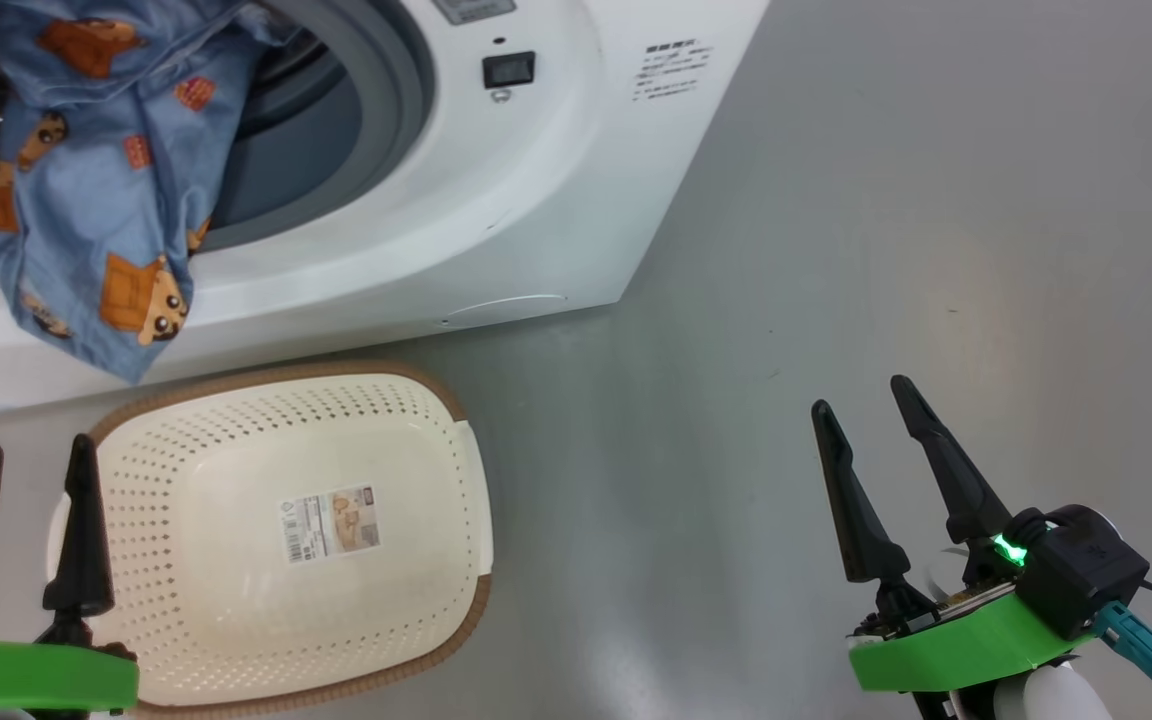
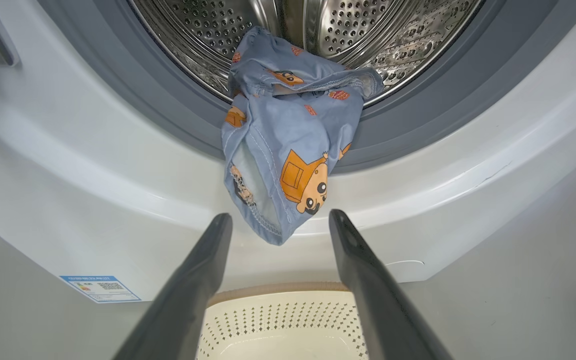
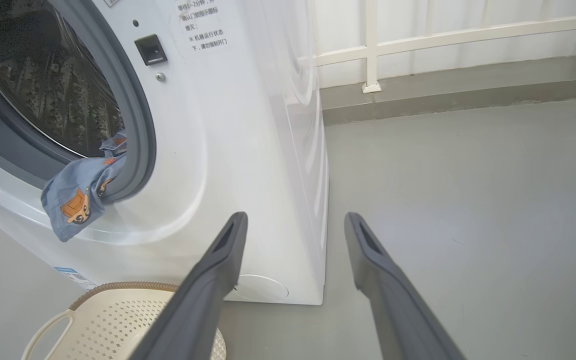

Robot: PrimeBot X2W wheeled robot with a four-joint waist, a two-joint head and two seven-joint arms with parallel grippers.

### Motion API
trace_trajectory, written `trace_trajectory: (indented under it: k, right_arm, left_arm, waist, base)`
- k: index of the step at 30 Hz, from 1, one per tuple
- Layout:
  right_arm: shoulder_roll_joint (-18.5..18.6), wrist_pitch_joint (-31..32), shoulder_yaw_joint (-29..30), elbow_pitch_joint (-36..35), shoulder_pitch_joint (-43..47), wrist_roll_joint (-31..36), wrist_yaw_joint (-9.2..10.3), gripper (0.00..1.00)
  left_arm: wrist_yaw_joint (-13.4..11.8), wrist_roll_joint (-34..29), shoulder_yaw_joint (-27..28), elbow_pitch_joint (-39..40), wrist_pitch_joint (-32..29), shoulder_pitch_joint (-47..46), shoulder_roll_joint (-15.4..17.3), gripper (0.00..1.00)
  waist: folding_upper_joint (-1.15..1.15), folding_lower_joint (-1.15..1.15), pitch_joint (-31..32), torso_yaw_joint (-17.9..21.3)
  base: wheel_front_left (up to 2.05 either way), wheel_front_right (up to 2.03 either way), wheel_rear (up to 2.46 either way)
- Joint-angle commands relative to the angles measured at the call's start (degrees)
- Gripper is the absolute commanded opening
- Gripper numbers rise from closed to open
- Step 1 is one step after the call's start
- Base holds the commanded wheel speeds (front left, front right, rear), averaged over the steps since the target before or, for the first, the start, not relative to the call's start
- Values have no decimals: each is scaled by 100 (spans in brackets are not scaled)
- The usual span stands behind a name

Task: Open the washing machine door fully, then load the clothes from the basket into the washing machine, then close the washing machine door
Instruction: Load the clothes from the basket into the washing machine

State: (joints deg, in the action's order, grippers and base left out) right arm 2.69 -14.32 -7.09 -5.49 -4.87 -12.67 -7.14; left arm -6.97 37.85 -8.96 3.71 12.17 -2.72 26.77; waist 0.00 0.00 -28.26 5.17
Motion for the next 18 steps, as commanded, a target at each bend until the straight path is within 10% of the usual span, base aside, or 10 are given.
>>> trace_trajectory:
  k: [1, 18]
  right_arm:
    - [19, -68, -180, -132, -46, 36, -35, 100]
    - [19, -68, -288, -221, 134, -100, -35, 100]
  left_arm:
    - [-60, -59, 207, 47, 3, -188, 183, 100]
    - [64, -192, -75, -627, -707, -1462, 496, 100]
  waist:
    - [0, 0, -2, 44]
    - [0, 0, -18, 504]
  base:
    - [0, 0, 0]
    - [0, 0, 0]
